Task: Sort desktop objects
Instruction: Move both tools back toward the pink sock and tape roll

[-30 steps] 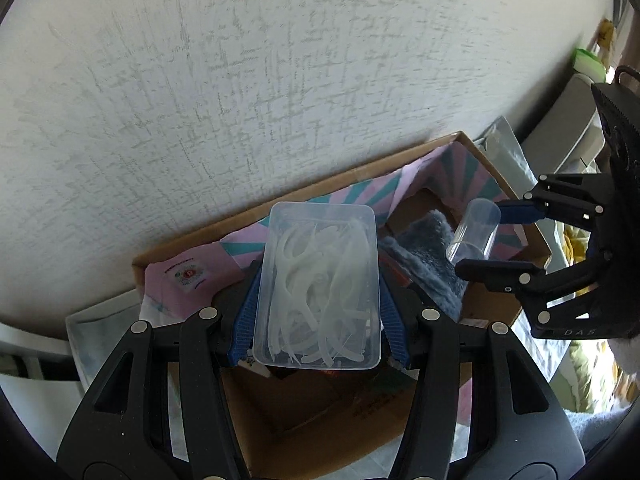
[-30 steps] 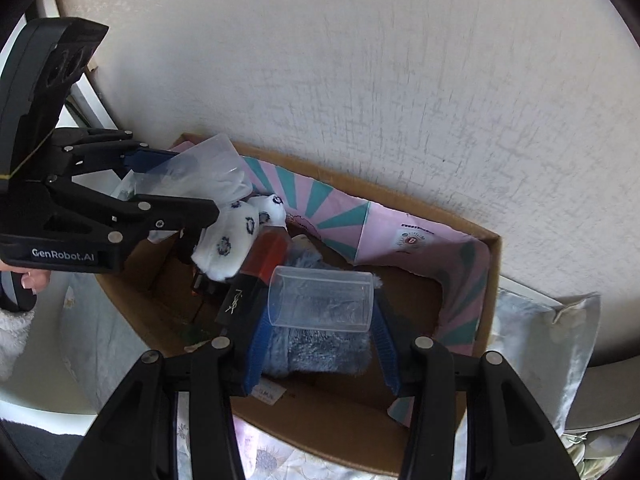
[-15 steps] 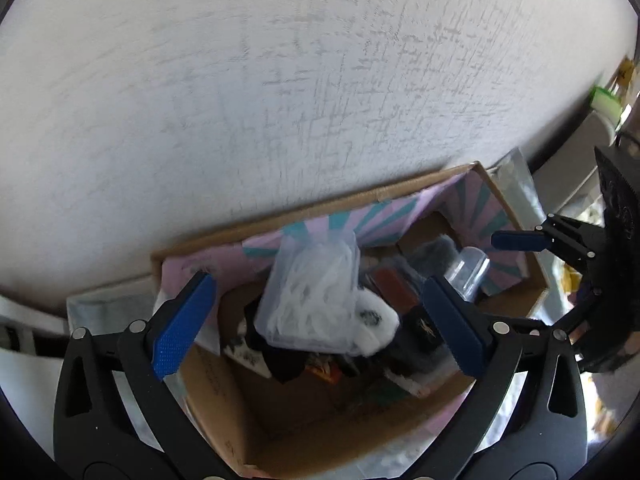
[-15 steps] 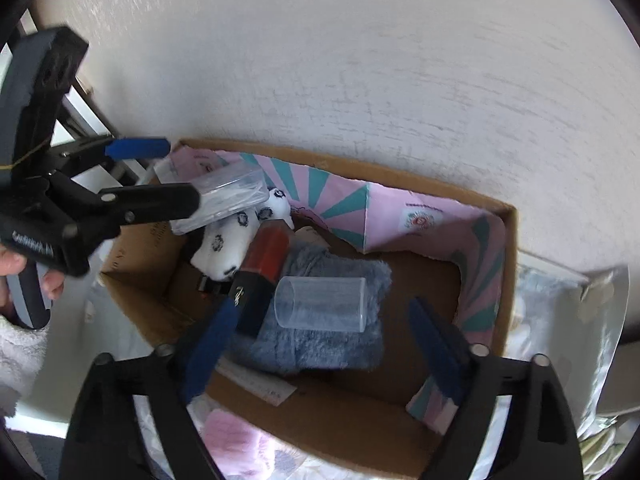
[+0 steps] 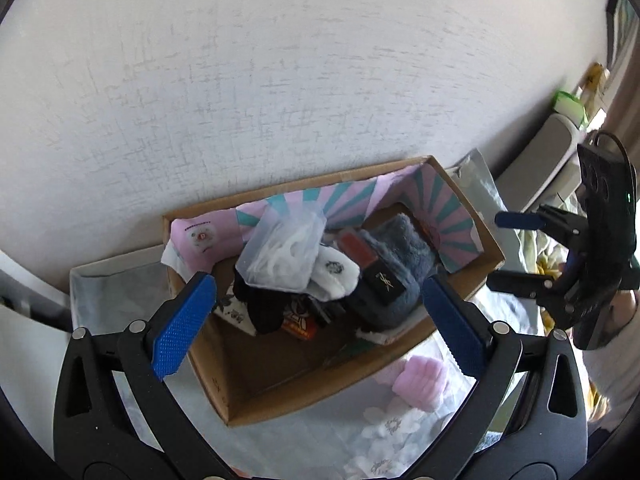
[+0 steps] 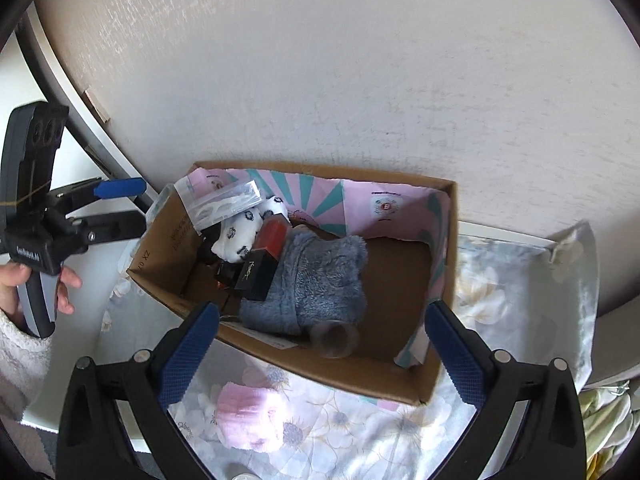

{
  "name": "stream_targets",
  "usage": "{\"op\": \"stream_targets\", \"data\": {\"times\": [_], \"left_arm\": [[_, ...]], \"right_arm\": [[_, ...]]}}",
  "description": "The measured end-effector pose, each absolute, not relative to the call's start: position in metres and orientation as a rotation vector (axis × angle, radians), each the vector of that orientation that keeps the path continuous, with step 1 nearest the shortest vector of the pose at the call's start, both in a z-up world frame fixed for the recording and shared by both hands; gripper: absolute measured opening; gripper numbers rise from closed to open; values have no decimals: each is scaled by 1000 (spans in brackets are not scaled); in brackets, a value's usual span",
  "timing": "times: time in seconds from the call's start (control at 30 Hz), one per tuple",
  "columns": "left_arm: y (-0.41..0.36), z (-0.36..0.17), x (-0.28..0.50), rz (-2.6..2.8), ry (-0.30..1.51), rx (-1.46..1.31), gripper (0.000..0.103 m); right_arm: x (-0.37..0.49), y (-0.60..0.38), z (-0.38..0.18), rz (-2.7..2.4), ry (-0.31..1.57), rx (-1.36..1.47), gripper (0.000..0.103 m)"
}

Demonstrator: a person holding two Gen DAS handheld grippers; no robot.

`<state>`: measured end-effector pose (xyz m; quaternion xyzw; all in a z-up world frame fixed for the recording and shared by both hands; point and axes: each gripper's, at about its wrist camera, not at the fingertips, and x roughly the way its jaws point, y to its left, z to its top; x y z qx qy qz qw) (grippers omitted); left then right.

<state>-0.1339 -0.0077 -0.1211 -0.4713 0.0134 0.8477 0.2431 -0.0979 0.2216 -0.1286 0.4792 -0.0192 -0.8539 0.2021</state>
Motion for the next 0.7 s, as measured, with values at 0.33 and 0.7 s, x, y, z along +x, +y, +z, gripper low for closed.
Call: {"op": "stream_targets", "data": {"times": [0.33,0.7], "left_arm": [[-8,-98,-99,2396,144,-1250,103],[-10,-100,-58,2403,250,-1274,103]], "right_arm": [[-65,230,-114,-2403,-86,1306,103],[-17,239,-111,-2405,-16,1281,103]]}}
